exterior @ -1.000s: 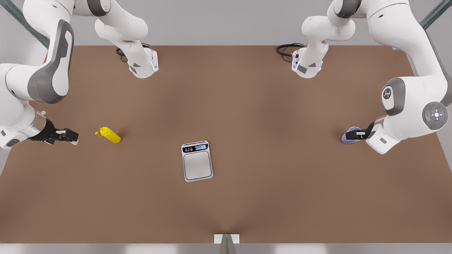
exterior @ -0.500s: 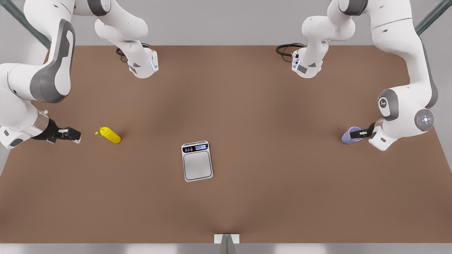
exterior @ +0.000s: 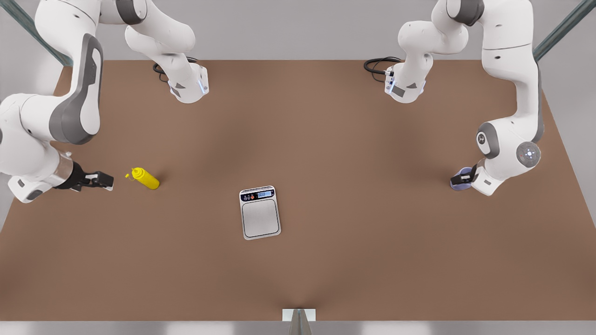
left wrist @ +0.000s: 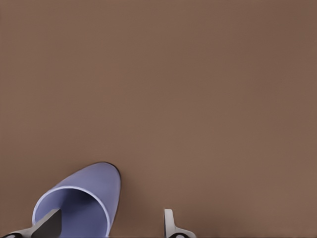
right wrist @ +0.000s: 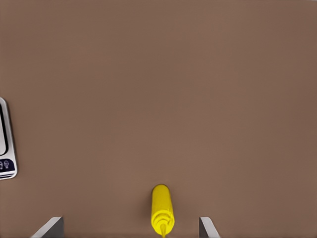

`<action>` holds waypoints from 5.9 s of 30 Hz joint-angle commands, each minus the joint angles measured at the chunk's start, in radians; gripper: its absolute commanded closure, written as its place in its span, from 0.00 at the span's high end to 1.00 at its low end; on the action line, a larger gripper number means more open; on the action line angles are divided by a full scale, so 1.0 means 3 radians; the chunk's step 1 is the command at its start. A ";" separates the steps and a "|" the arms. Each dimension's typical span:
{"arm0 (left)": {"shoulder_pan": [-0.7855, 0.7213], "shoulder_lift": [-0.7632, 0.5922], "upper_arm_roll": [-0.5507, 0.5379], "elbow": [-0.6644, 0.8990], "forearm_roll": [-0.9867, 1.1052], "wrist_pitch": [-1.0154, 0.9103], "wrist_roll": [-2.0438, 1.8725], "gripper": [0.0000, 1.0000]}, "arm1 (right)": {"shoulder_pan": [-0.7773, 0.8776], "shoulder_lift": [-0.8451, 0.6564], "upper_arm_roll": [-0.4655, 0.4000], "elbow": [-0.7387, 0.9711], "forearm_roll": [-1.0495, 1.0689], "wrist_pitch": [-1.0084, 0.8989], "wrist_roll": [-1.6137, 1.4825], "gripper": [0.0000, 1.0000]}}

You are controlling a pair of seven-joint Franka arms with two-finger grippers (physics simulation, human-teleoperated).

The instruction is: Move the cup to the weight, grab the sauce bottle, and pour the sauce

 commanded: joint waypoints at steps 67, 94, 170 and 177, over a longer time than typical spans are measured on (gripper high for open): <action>-0.0275 0.0209 -0.0142 -0.0072 -0.0286 0.0547 -0.0145 0.23 | -0.2520 0.1517 0.0102 -0.1355 0.2720 -0.0069 -0.8315 1.00; -0.1610 0.1186 -0.0786 0.1891 -0.0316 -0.0148 -0.3024 0.23 | -0.1881 0.1604 0.0204 -0.1498 0.2883 -0.0125 -0.8315 1.00; -0.2490 0.2970 -0.0878 0.4632 -0.0270 0.0143 -0.5519 0.69 | -0.2039 0.0991 0.0169 -0.1426 0.2848 -0.0447 -0.7794 0.53; -0.2490 0.2894 -0.0888 0.4632 -0.0286 0.0031 -0.5535 0.71 | -0.1983 0.0725 0.0169 -0.1222 0.2648 -0.0437 -0.7144 0.53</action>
